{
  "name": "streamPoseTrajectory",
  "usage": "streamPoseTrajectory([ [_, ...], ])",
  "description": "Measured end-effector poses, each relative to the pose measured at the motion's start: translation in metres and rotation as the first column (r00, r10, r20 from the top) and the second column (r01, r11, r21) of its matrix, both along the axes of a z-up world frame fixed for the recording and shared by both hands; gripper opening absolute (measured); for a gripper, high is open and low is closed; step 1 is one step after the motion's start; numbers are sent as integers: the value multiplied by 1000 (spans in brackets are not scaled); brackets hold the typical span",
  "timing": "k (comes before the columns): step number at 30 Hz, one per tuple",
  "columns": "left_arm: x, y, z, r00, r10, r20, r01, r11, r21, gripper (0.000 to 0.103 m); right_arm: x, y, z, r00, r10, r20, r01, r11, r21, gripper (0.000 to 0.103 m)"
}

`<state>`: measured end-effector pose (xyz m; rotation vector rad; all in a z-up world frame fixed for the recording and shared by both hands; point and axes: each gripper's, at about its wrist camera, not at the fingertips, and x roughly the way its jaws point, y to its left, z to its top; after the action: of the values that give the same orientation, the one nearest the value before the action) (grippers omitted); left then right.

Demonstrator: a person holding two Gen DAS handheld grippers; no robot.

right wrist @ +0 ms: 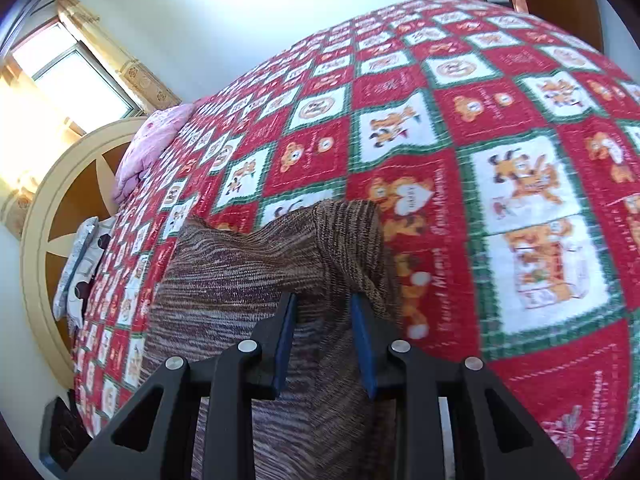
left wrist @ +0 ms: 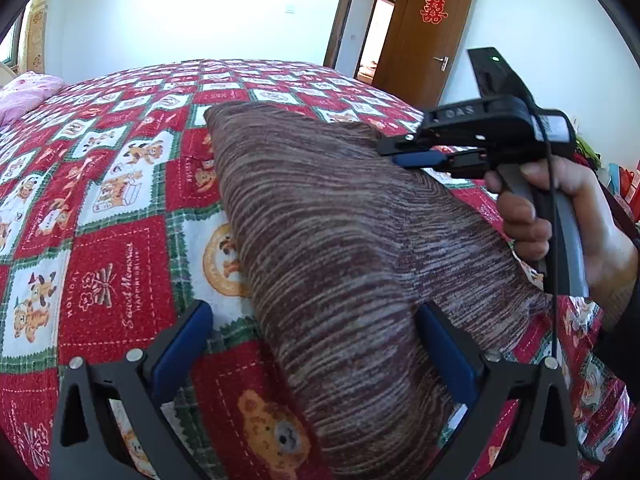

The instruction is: Fold small clothes

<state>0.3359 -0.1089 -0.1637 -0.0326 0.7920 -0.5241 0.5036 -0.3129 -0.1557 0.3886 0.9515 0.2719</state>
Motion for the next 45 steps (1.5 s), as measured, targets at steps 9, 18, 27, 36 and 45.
streamPoseTrajectory([
  [9,1,-4,-1,1000,4,3,-4,999,44,103,-18,-7,10,998,28,52,-30,998,51,38],
  [18,1,-6,-2,1000,5,1,-5,998,63,103,-17,15,1,996,88,28,-86,994,-73,39],
  [27,2,-5,-3,1000,0,-9,1,998,57,103,-13,-15,-3,998,-4,55,7,999,-51,53],
  [36,2,-7,-2,1000,-4,-9,4,998,64,103,7,-43,-14,1000,12,6,-13,984,175,57],
  [45,5,-7,-3,1000,-8,-17,9,998,60,103,26,-19,-24,998,57,-10,-53,970,238,50],
])
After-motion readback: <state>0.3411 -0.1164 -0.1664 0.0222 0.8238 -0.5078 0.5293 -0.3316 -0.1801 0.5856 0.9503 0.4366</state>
